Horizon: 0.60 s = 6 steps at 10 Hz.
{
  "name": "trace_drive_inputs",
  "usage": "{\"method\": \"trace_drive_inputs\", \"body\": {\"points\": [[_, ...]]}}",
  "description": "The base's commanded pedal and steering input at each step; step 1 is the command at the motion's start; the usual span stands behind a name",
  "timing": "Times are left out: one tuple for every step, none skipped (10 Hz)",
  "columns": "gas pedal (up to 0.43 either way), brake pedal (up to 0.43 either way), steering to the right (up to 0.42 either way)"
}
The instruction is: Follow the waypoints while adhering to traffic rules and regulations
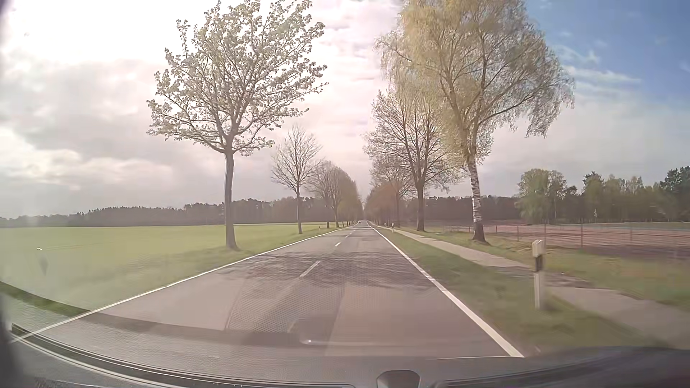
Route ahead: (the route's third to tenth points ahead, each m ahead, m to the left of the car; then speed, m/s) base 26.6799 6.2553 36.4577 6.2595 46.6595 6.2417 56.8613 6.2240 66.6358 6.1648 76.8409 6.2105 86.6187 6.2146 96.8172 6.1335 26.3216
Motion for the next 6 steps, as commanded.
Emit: {"method": "trace_drive_inputs", "body": {"points": [[0.24, 0.0, -0.001], [0.24, 0.0, -0.001], [0.24, 0.0, -0.001], [0.24, 0.0, -0.001], [0.228, 0.0, -0.001], [0.228, 0.0, -0.001]]}}
